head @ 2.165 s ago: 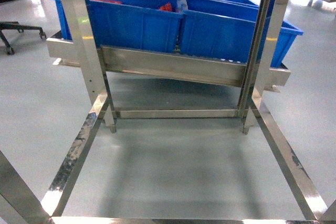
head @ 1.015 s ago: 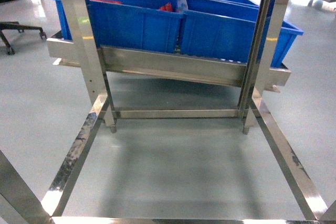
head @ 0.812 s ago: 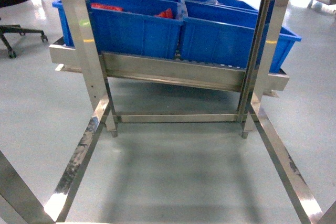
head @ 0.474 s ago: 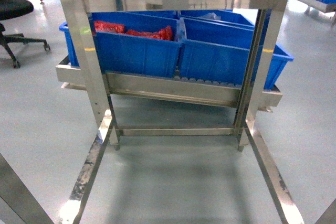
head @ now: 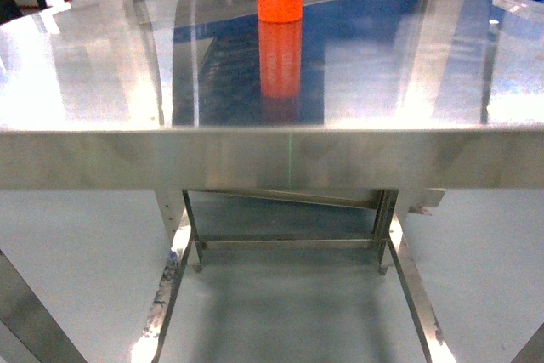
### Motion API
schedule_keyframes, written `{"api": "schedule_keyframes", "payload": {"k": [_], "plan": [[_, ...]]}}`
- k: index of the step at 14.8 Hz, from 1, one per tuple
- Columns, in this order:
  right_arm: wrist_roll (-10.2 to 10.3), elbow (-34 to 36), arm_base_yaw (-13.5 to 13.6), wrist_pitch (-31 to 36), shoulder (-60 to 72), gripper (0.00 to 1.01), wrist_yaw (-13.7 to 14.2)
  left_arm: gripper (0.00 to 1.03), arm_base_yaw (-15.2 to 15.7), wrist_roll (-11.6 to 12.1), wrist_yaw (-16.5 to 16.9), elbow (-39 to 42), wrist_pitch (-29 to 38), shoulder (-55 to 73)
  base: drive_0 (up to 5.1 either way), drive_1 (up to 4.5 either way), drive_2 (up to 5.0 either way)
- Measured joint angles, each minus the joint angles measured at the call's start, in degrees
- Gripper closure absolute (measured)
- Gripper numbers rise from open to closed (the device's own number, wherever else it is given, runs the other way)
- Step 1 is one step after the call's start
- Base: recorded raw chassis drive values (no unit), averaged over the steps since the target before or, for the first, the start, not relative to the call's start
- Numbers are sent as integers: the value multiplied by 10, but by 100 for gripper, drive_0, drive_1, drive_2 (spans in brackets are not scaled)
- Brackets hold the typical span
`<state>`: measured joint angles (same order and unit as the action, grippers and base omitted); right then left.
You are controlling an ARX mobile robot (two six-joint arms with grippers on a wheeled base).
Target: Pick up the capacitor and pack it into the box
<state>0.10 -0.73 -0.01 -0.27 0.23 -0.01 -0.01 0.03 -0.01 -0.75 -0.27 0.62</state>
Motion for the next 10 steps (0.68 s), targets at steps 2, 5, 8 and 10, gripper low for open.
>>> {"api": "schedule_keyframes", "payload": {"k": [2, 5, 8, 10], "plan": [[1, 0, 0, 0, 0, 3, 0, 5, 0, 0, 0, 0, 0, 0, 0, 0, 0], [1, 0, 0, -1, 0, 3, 0, 5, 0, 0, 0, 0, 0, 0, 0, 0, 0], [1, 0, 0, 0, 0, 3, 0, 5, 0, 0, 0, 0, 1, 0, 0, 0, 0], [0, 0, 0, 2, 0, 3, 0, 5, 0, 0, 0, 0, 2, 0, 0, 0, 0]]}}
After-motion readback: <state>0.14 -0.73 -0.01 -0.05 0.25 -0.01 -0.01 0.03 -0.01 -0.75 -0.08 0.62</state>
